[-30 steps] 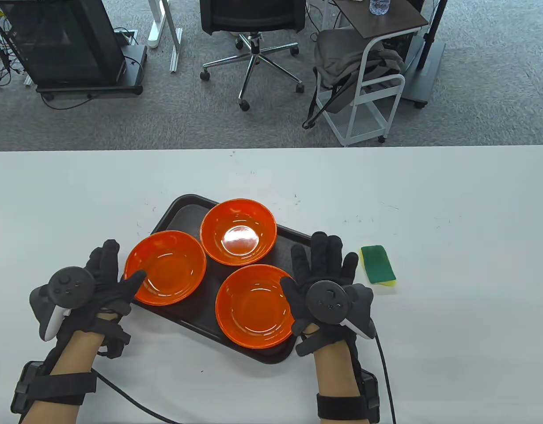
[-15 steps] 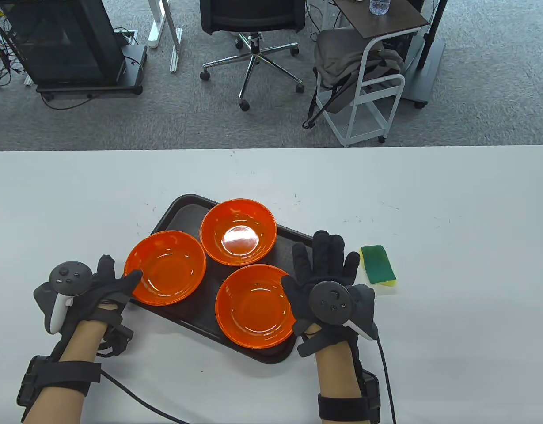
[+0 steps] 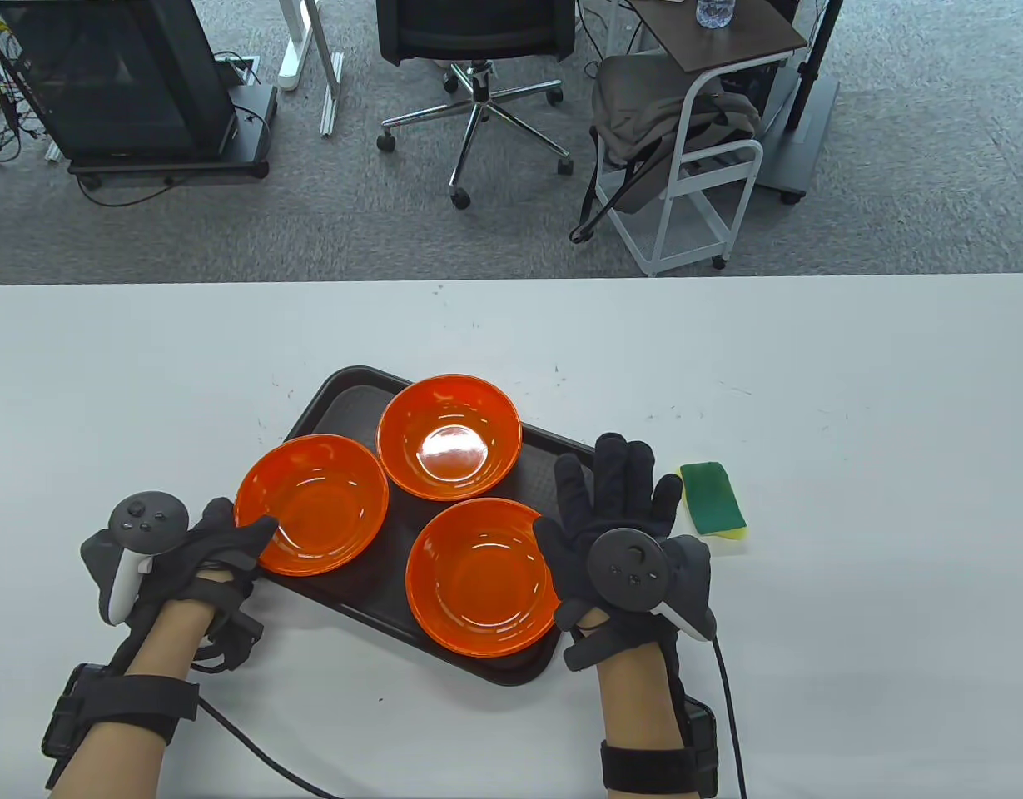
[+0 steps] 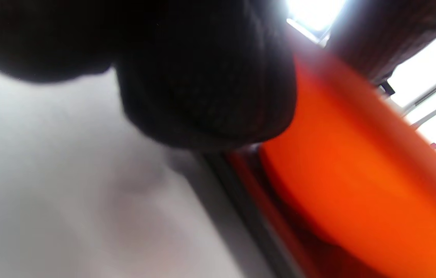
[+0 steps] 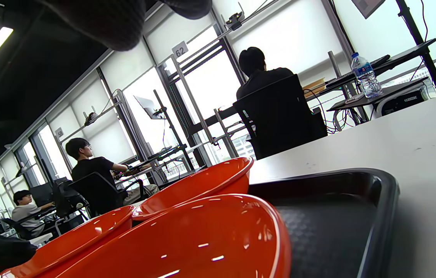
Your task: Wipe bowl with sponge
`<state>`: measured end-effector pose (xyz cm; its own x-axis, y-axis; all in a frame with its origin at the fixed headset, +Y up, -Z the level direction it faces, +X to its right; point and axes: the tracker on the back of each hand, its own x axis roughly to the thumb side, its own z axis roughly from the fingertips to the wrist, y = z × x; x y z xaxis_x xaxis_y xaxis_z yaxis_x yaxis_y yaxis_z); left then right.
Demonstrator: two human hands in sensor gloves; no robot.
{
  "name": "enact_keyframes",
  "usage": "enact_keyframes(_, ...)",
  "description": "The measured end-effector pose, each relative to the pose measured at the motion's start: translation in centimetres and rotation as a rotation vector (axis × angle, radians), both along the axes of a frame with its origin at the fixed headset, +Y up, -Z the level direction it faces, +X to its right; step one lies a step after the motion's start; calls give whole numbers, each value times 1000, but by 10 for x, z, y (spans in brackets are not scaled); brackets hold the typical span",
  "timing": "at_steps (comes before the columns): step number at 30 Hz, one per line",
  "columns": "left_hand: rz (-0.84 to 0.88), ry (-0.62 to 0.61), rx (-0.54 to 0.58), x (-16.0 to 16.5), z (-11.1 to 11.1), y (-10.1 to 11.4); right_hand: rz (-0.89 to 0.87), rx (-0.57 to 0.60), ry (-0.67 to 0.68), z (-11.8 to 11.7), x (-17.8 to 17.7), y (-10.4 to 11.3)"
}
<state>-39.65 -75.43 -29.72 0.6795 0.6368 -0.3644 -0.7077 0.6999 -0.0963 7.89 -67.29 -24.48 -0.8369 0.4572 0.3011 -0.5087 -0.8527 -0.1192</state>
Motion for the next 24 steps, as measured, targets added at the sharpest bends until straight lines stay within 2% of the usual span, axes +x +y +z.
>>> enact_keyframes(9, -25, 4, -23, -1, -1, -6, 13, -5, -2, 1, -2, 0)
enact_keyframes(11, -30, 2, -9, -1, -2, -6, 16, -4, -3, 1, -2, 0)
enact_keyframes(13, -25, 2, 53, -3, -3, -7, 17, -4, -3, 1, -3, 0)
enact_keyframes(17, 46, 41, 68, -11, -3, -9, 28, -6, -7, 2, -3, 0)
enact_keyframes(24, 100, 52, 126, -18, -1, 10, 29, -7, -19, 1, 1, 0)
